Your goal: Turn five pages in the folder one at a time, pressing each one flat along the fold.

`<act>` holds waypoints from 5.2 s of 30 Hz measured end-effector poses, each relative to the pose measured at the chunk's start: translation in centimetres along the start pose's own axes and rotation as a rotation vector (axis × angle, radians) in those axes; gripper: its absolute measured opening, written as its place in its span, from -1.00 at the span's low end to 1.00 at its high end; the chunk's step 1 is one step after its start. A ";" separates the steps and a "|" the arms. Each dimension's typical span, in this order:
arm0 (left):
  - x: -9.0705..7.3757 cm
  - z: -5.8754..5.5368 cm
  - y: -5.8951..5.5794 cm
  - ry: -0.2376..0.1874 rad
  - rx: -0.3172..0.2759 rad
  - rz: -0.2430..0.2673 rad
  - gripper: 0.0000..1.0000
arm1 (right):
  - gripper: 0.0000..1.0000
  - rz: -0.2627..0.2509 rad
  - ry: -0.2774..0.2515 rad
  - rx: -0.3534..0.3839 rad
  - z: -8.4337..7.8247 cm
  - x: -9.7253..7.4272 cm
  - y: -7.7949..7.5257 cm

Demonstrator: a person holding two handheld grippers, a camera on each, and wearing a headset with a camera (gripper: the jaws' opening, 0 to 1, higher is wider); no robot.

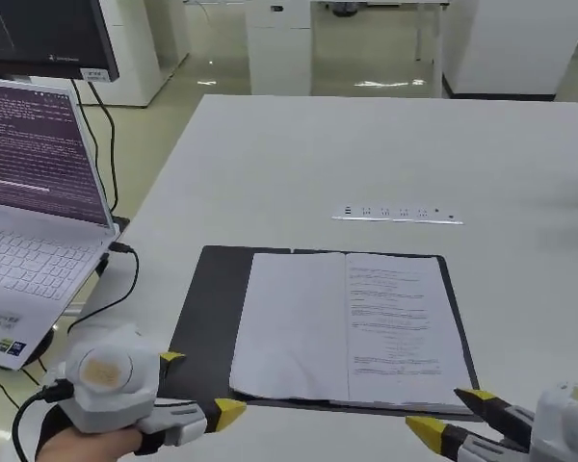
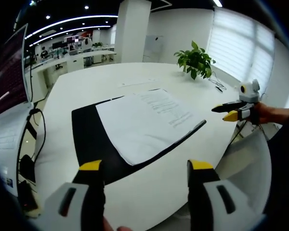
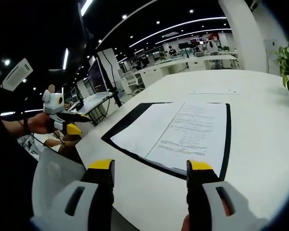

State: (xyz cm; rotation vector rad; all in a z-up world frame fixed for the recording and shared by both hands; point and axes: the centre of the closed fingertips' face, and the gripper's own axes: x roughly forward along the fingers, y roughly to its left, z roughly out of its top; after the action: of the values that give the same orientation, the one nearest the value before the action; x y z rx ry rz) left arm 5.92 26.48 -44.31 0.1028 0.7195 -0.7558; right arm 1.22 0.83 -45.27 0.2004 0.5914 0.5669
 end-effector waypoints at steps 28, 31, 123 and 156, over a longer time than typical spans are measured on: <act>3.1 1.4 -2.6 0.020 0.009 -0.035 0.41 | 0.23 -0.031 0.024 0.031 -1.4 -1.7 -2.0; 3.7 1.7 -3.2 0.027 0.021 -0.050 0.41 | 0.22 -0.036 0.037 0.013 -1.5 -1.9 -2.2; 27.2 5.0 -20.3 0.094 0.218 -0.284 0.45 | 0.13 -0.117 0.067 0.187 -5.0 -4.8 -6.0; 28.2 5.3 -18.7 0.039 0.332 -0.195 0.04 | -0.05 -0.100 -0.015 0.233 -0.8 -0.4 -10.3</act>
State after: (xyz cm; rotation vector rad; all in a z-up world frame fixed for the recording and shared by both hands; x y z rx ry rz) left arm 10.76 -5.62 -55.03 0.3531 0.6415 -1.0587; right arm 5.10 -7.97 -49.17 0.3925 0.6495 0.3985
